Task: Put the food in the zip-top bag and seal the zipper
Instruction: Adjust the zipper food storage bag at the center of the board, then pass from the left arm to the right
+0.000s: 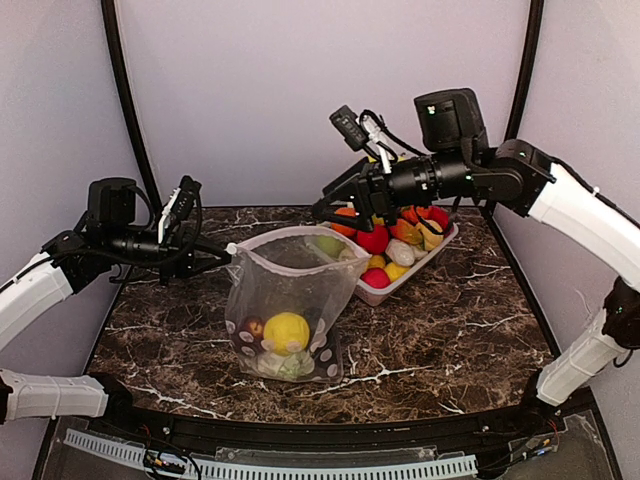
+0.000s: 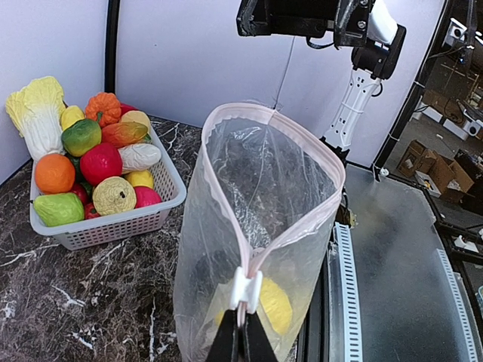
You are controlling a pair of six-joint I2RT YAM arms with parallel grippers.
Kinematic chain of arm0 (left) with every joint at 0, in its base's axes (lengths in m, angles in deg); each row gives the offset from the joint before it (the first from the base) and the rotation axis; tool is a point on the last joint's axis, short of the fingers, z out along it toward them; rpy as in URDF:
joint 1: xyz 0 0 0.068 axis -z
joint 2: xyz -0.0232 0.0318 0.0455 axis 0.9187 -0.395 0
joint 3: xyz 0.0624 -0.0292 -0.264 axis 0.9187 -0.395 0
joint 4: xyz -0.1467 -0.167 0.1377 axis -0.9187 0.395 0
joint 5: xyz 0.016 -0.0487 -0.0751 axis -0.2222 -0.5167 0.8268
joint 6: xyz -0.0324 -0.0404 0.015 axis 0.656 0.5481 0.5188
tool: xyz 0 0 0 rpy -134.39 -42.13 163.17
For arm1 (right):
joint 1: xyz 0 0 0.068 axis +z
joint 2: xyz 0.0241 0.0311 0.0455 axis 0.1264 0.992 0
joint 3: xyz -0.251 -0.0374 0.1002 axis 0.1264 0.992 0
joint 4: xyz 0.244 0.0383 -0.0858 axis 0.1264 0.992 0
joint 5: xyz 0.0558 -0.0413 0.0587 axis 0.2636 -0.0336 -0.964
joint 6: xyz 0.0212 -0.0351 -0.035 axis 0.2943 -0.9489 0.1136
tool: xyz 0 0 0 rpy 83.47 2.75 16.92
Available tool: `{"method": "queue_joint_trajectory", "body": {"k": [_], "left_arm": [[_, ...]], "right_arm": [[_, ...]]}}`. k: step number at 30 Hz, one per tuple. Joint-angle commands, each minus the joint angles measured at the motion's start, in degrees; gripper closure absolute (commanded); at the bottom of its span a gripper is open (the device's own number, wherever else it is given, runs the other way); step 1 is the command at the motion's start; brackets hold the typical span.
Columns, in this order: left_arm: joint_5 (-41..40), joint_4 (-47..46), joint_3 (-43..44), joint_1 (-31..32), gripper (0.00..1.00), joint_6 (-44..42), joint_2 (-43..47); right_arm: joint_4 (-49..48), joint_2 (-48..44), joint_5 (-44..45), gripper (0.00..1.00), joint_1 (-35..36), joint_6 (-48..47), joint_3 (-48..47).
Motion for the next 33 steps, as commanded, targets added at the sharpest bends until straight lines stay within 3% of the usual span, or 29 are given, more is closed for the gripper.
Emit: {"method": "queue_joint_trajectory", "body": {"k": [1,4,9,17,21,26,29,30,32,33], "left_arm": [[1.4,-0.4,-1.0,0.1,0.99,0.0,1.1],[1.2,-0.2,-1.0,0.1,0.99,-0.2,1.2],[1.5,0.0,-1.0,0.1,0.99,-0.2,1.4],[1.0,-0.1,-1.0,0.1,0.99,-0.1,1.3],[-0.1,-0.1,-1.0,0.1,0.99,0.1,1.0],[-3.2,-0.8,-1.4,0.1,0.99,0.6,1.4],[-5.3,-2.6,-2.0,0.1,0.97,3.2,1.5],[-4.7,-3.3,-2.2,0.1,0.94,3.7,1.3],[-2.7,-4.5,-2.5,0.1,0.75,5.0,1.1],[-2.0,-5.7,-2.7,0.1,0.62,6.0,1.0]], "right_arm": [[-0.9,7.5,2.2,0.34,4.0,-5.7,-7.4],[0.5,12.7,2.4,0.32,6.0,-8.1,-12.7],[2.5,19.7,3.2,0.19,7.4,-10.8,-18.8],[6.3,26.4,0.8,0.16,8.1,-12.7,-24.8],[9.0,28.4,0.0,0.21,8.5,-12.8,-26.6],[9.5,29.5,0.2,0.42,8.8,-12.5,-26.5],[9.0,29.6,-0.6,0.69,8.8,-11.8,-26.3],[8.5,29.4,-0.5,0.79,8.8,-11.3,-26.1],[6.4,28.6,-0.2,0.97,8.8,-10.1,-24.9],[4.8,28.0,0.2,1.0,8.8,-9.3,-23.7]]}}
